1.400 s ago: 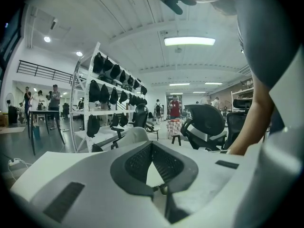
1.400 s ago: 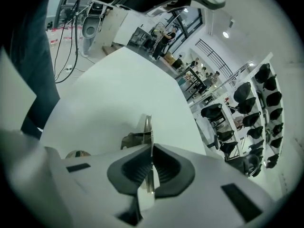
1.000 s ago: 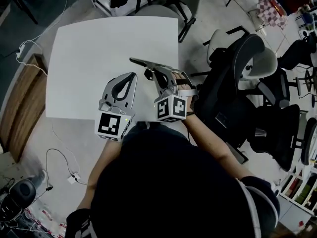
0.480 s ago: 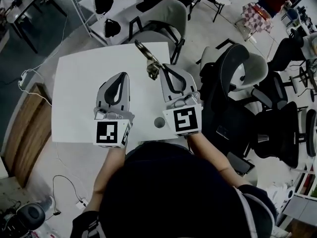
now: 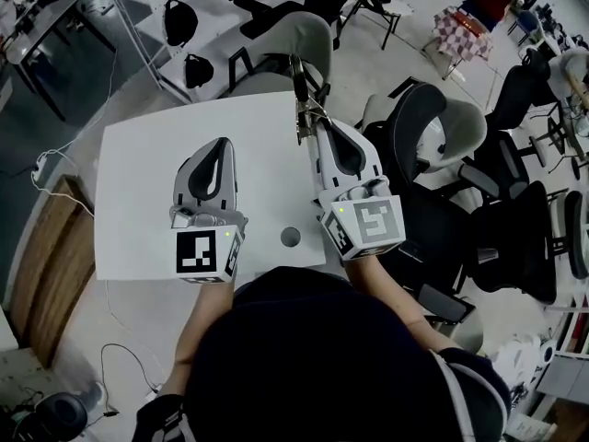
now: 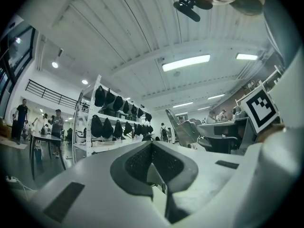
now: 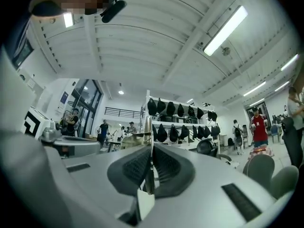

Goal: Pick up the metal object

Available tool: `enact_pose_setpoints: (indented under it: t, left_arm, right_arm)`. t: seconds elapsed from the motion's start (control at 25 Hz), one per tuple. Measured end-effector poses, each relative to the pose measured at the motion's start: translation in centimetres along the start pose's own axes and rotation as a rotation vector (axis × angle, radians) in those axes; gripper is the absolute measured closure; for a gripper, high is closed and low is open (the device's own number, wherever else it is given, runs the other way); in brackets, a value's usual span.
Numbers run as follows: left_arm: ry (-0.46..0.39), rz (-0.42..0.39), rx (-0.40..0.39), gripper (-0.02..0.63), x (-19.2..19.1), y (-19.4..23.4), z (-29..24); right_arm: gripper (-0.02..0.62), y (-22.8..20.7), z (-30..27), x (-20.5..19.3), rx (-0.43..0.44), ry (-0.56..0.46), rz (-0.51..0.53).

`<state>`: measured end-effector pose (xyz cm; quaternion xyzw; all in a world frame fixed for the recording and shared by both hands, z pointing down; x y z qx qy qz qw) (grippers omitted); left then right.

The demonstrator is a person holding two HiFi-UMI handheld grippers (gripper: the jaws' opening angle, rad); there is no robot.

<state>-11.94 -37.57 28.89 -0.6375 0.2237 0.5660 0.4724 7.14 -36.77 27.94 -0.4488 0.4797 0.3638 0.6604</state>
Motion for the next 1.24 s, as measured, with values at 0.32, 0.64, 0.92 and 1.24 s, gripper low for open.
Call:
enact_pose_setpoints:
  t: [0.32,0.64,0.92,1.24]
  left_arm:
    - [0.004,-0.008,-0.017,0.583,0.1,-0.7,-0.3]
    - [0.007,-0.008,-0.021,0.583,-0.3,-0.6,-0.5]
    - [0.008,-0.010,-0.020,0.583,-0.2,-0.6,-0.5]
    - [0.009,-0.010,-0.014,0.583,0.1,-1.3,-0.4]
  right_arm:
    - [0.568,-0.7,0.5,-0.6,-0.014,0.000,-0.012]
    - [0.567,-1.0,0.2,-0.9,-0.015,-0.008,-0.026]
    - [0.567,-1.1,0.1,-0.9,-0.008,-0.008,-0.036]
    - [0.566,-1.6,0.7,-0.7,-0.002,-0.007,-0.049]
Point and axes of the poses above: the fingertips, and each gripper's own axes: z backward along the fingers, y to its left, x out of its top, the point moved 6 cm from there along z, backward along the fingers, and after that the axes turned 14 degrees about -z, right-handed, at the moved point
